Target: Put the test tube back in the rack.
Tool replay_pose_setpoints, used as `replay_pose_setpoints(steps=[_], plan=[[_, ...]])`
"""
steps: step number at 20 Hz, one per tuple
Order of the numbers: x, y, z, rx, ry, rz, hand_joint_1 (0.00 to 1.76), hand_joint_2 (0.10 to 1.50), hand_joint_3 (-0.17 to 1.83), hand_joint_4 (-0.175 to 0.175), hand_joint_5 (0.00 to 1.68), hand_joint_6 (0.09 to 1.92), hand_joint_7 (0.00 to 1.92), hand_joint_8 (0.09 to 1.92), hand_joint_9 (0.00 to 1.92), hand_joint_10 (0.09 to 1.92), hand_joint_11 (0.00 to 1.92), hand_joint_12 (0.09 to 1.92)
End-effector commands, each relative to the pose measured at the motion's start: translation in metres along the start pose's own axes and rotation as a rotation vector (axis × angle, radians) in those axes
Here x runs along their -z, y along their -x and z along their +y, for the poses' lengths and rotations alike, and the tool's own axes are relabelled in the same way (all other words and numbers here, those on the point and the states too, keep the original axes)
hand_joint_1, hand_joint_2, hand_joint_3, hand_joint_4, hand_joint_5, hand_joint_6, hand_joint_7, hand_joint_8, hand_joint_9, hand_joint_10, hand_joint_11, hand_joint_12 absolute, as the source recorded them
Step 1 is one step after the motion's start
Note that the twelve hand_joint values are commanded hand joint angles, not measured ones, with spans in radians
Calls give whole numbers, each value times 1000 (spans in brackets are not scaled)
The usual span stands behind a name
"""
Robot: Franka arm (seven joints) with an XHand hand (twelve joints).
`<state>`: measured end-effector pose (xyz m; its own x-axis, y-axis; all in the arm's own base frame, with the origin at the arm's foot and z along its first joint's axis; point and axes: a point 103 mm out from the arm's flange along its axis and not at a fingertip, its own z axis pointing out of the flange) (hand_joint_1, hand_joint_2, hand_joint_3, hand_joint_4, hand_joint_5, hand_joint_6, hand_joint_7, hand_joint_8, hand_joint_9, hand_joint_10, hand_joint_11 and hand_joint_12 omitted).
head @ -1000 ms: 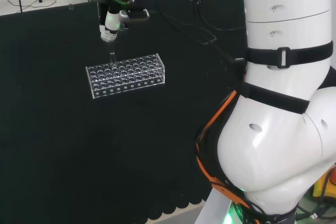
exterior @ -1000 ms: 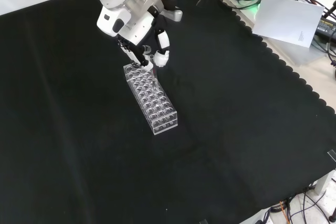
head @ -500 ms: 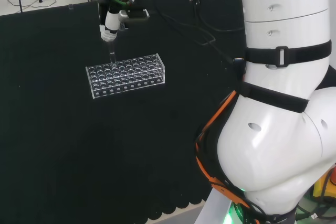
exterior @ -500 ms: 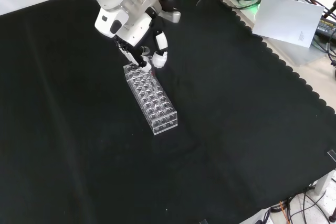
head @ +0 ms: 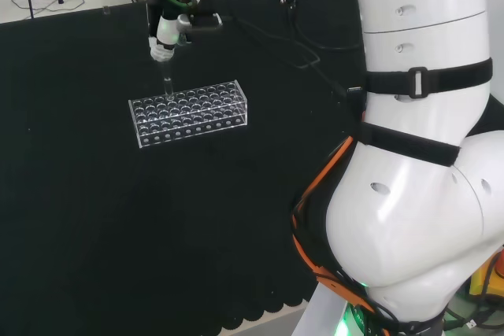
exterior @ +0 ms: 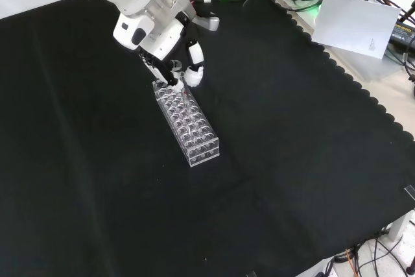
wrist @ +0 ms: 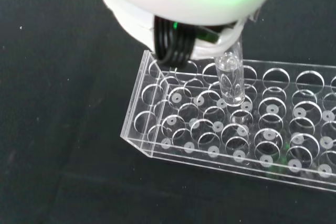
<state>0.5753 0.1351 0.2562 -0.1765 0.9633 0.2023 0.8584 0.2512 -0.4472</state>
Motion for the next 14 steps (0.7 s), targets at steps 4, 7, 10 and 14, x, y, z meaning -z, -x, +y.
replay_pose_setpoints(steps=[4, 7, 10, 14], plan=[[-10, 1, 4, 6, -14, 0, 1342, 600, 680, -175, 1464, 87, 1461, 596, 1652, 633, 1402, 999], [-11, 2, 4, 9, -15, 6, 1341, 600, 680, -175, 1464, 87, 1461, 596, 1652, 633, 1402, 999], [-12, 2, 4, 12, -15, 7, 1342, 600, 680, -175, 1464, 87, 1461, 596, 1652, 633, 1402, 999], [-15, 1, 5, 12, -21, 6, 1342, 600, 681, -175, 1465, 87, 1461, 596, 1652, 633, 1402, 999]])
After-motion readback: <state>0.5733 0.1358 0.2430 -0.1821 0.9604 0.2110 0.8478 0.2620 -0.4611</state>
